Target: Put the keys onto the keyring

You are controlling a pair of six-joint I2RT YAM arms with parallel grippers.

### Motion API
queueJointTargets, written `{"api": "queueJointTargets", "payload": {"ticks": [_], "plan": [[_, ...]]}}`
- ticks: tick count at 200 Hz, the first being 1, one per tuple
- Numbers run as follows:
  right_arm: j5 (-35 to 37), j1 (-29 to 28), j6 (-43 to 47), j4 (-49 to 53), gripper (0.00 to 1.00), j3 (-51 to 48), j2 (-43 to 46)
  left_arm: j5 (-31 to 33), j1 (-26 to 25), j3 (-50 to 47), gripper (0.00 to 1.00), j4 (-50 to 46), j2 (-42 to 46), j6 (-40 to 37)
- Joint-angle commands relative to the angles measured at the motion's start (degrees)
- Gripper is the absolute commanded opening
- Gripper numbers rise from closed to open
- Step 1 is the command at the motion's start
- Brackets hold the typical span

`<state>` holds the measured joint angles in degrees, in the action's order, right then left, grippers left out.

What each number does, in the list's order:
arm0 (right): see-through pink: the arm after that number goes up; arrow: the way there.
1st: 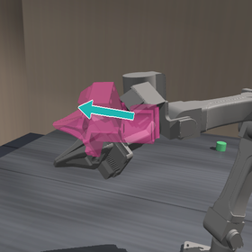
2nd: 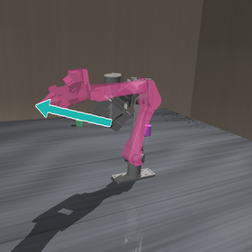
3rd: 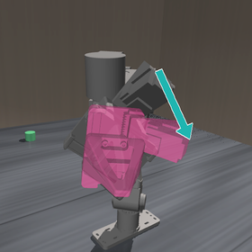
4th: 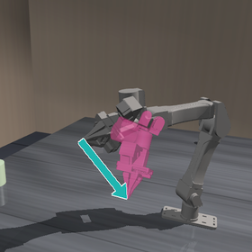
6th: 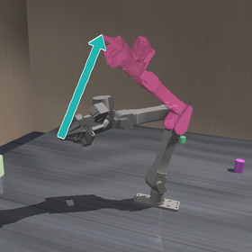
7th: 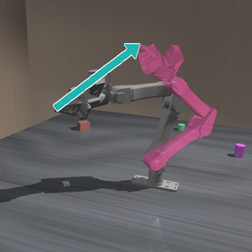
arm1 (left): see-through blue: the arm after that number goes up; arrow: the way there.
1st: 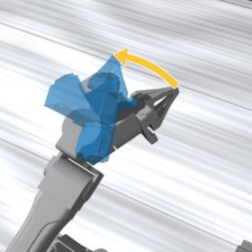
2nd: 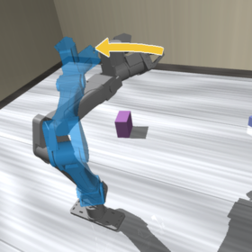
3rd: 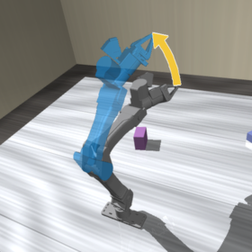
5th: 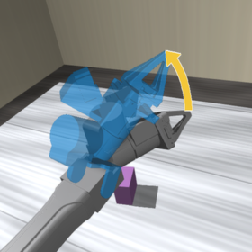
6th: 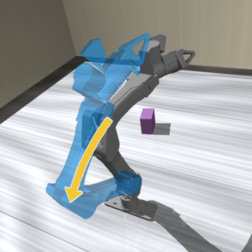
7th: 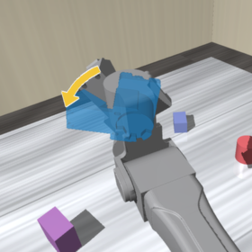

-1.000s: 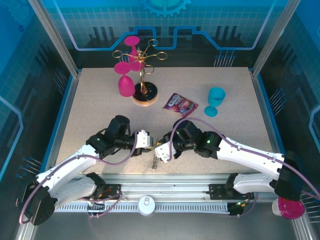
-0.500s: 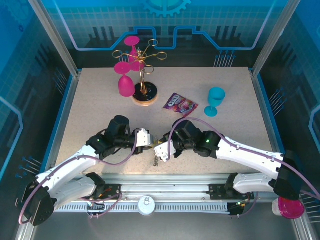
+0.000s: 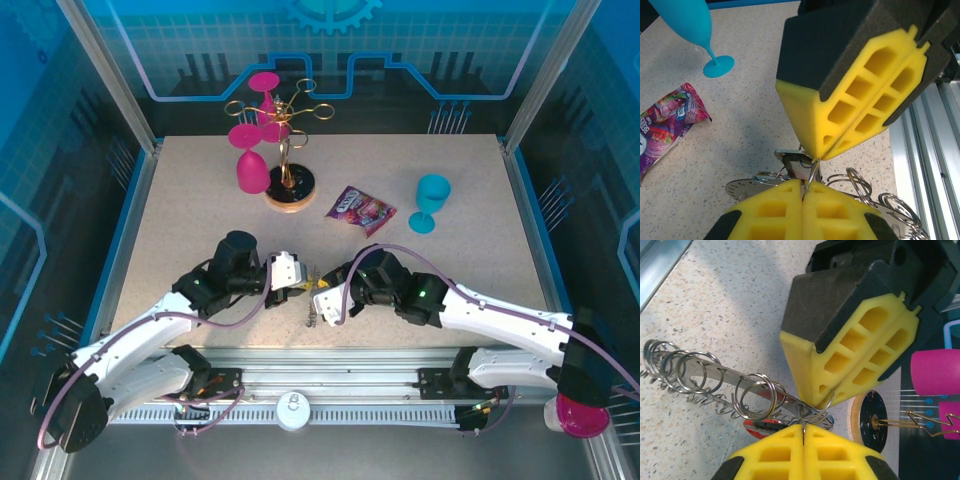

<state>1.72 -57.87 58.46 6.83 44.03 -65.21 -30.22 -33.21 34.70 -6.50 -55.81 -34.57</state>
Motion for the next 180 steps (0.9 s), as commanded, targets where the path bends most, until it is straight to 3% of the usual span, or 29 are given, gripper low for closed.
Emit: {"api": "queueJointTargets", "payload": {"ticks": [1,29,100,114,148,180], "plan": [[-2.2,-2.3,-2.9,-3.2,0.0,-2.1,0.7,-0.6,0.4,0.0,0.0,9.8,1.9,6.1],[-0.3,-2.2,-5.3,-3.3,0.13,-2.6,1.7,-1.0,0.3,-0.8,0.0,8.9,3.1,6.5],[0.1,-0.9,-11.2,-1.9,0.22,-3.8,7.5,-5.2,0.3,-2.5,0.0,12.5,3.8,5.6],[-3.2,1.3,-16.4,-1.5,0.23,-3.9,10.6,-5.8,0.3,-2.8,0.0,13.0,4.0,4.9],[-19.2,10.2,-32.9,-2.4,0.24,-4.3,14.8,-7.9,0.3,-4.5,0.0,16.4,3.9,3.6],[-24.1,11.3,-40.2,-9.0,0.26,-5.8,12.3,-9.1,0.3,-6.3,0.0,20.6,3.8,3.2]]}}
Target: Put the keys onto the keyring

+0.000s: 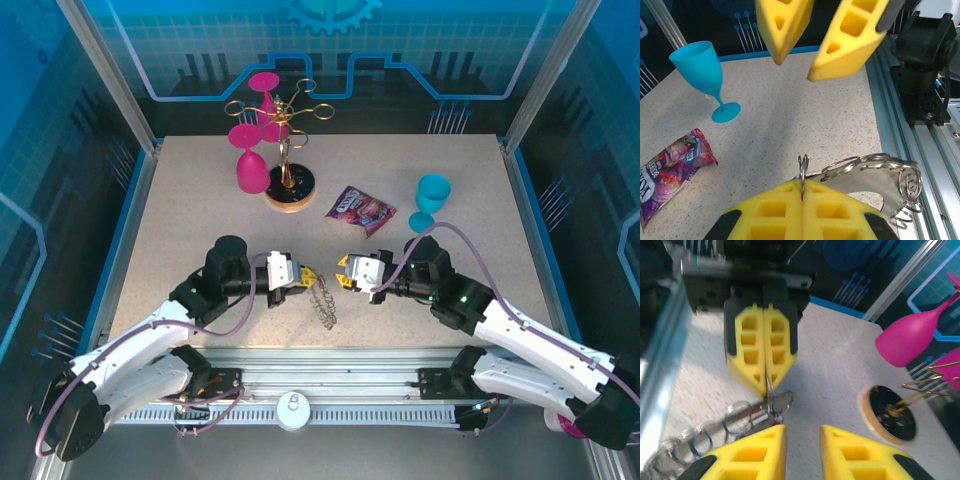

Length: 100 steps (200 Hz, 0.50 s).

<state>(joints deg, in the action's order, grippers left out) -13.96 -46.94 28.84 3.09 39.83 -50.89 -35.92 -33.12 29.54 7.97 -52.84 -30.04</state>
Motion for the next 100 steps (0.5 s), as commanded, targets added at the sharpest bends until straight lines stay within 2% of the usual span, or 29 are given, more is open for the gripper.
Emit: {"api": "queueJointTargets", "payload": {"ticks": [1,51,100], "plan": [[-8.5,0.4,-10.7,-5.5,0.26,-1.6,-2.1,-3.4,0.2,-1.2,0.0,6.1,0.8,-1.4],[-10.0,0.4,-12.3,-10.1,0.27,-2.4,-6.4,-4.3,0.2,-1.1,0.0,5.0,0.8,-2.0],[-8.7,-0.1,-10.1,-9.6,0.26,-2.1,-9.3,-5.2,0.2,-0.9,0.0,5.2,0.5,-1.6]]}}
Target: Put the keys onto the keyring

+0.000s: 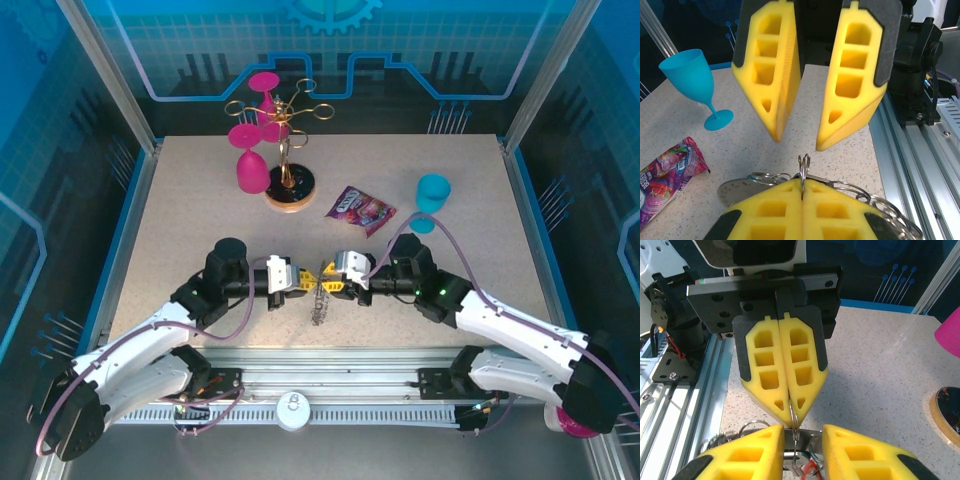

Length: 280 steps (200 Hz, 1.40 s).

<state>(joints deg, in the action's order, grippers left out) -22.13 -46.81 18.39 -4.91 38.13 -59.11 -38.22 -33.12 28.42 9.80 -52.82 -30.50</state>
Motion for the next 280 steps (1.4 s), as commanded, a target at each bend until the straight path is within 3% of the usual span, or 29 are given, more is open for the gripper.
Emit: {"api": "queueJointTargets", "payload": {"ticks": [1,94,128,140,156,167,178,232,264,280], "plan": [[-0.6,-0.3,0.4,-1.6,0.26,-0.4,-1.1,-2.9,0.2,0.2,0.0,3.4,0.5,-1.1],[-1.6,-1.1,0.8,-3.8,0.17,-0.4,-3.4,-3.7,0.2,0.2,0.0,4.8,0.2,-0.1],[-2.1,-1.1,1.2,-4.2,0.0,-0.2,-3.5,-3.6,0.2,0.3,0.0,4.9,-0.1,0.2],[-2.2,-1.2,1.9,-3.2,0.0,0.1,-3.3,-2.4,0.2,0.3,0.0,4.5,-0.1,0.1],[-1.8,-1.2,4.1,0.6,0.0,1.5,-3.0,0.2,0.2,0.7,0.0,2.7,0.1,-0.3],[-0.9,-1.4,6.5,4.9,0.0,3.1,-3.1,1.8,0.2,1.4,0.11,0.3,0.2,-1.4],[0.5,-1.8,9.4,10.1,0.0,5.1,-3.6,3.0,0.2,2.5,0.14,-2.4,0.0,-2.7],[7.5,-4.4,18.0,30.0,0.0,17.5,-9.4,5.4,-0.2,7.8,0.13,-13.4,-2.1,-9.1],[7.7,-5.9,18.8,33.2,0.0,22.6,-12.1,5.9,-0.5,9.3,0.12,-15.8,-3.1,-10.9],[6.9,-6.8,18.7,33.9,0.0,24.3,-13.1,5.7,-0.7,9.5,0.05,-15.7,-3.3,-11.0]]}}
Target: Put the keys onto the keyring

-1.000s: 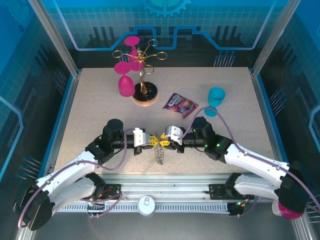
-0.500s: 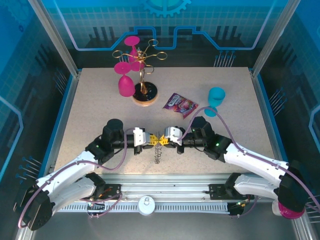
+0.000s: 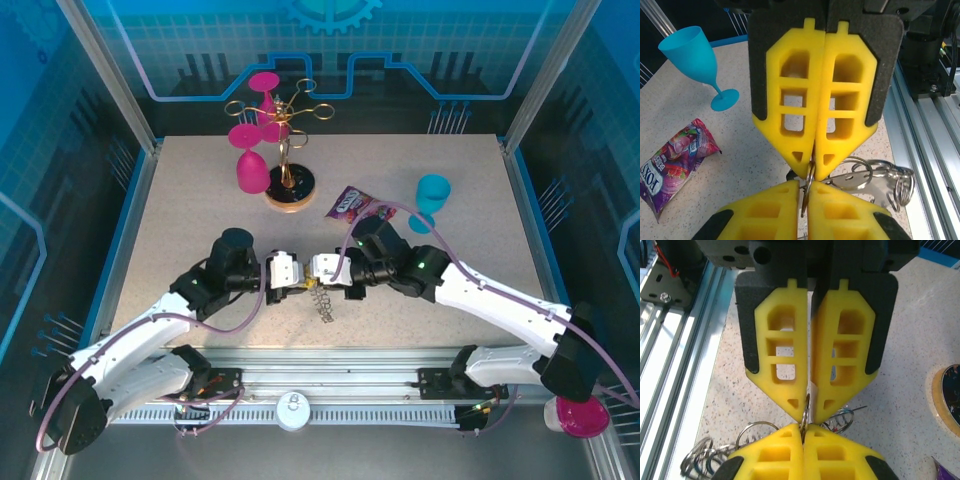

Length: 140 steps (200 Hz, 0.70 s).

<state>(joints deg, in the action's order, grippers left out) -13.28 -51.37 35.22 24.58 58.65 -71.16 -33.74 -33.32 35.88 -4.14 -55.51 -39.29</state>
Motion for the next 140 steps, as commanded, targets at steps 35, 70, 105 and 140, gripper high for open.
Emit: {"api": "queueJointTargets", "payload": {"ticks": [35,70,105,140], "plan": [[-3.8,0.9,-3.1,-1.8,0.07,-0.3,3.3,0.4,-0.6,-0.2,0.0,2.0,1.2,-1.0],[-3.2,3.6,-4.5,-8.0,0.33,-7.8,8.5,-1.3,-0.6,-2.9,0.0,7.5,2.7,1.8],[-3.2,3.2,-5.6,-9.8,0.33,-10.9,8.9,-1.9,-0.5,-3.7,0.0,9.5,3.0,4.0],[-3.5,2.8,-6.8,-12.3,0.32,-11.6,8.6,-2.3,-0.6,-4.0,0.0,9.9,3.0,5.0]]}}
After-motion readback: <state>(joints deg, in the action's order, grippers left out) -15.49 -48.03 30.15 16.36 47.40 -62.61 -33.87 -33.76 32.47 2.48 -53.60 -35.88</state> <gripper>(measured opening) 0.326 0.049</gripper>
